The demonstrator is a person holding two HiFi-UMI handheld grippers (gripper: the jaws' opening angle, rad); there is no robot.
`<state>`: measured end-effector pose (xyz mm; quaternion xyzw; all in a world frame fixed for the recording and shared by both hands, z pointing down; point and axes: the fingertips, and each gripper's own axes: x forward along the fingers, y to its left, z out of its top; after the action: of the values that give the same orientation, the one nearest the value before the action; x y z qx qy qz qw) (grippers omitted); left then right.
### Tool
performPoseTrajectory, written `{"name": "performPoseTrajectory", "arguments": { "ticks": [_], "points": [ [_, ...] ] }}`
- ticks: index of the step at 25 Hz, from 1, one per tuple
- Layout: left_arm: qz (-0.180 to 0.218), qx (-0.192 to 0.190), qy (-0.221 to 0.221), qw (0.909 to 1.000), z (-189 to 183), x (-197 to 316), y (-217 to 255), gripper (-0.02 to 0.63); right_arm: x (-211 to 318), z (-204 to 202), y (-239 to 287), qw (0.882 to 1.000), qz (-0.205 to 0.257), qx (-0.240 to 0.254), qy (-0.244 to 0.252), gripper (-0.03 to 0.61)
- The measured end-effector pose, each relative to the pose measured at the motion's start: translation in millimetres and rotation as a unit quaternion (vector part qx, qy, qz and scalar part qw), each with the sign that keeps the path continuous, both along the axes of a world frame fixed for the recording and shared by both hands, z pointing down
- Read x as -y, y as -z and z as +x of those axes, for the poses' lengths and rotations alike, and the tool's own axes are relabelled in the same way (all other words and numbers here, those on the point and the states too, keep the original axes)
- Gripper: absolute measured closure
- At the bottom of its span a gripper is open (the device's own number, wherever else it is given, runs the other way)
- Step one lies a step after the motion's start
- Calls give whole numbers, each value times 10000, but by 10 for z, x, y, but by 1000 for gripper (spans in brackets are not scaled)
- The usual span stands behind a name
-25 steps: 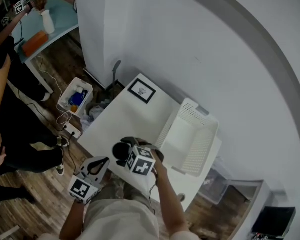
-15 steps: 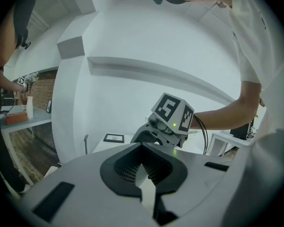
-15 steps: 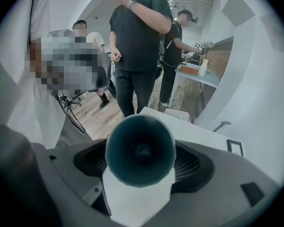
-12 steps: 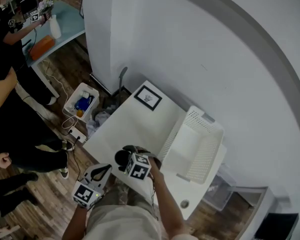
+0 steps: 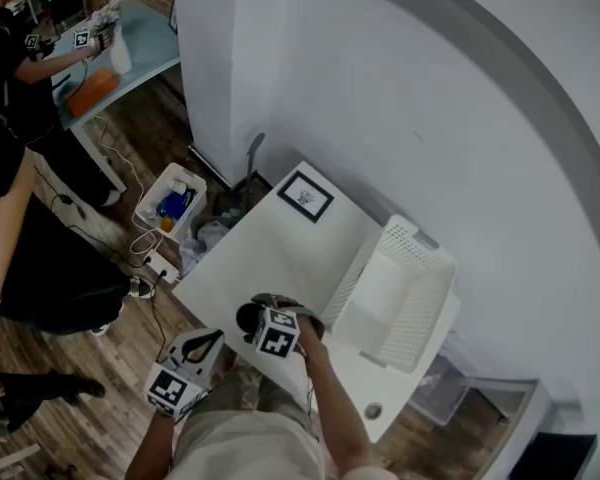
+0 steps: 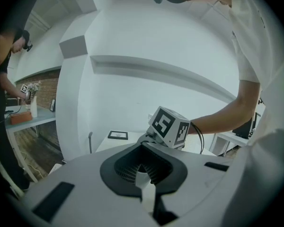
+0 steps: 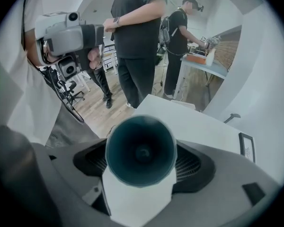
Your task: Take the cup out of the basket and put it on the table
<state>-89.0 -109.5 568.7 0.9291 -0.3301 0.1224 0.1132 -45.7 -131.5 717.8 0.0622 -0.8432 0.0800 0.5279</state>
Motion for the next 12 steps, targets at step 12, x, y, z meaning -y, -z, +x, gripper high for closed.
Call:
{"name": "performPoseTrajectory", "arguments": {
  "ticks": [12],
  "points": [
    [-65, 8, 15, 10000, -40, 10, -42, 612, -23, -28, -82, 10000, 32, 47, 24, 183]
  ]
}}
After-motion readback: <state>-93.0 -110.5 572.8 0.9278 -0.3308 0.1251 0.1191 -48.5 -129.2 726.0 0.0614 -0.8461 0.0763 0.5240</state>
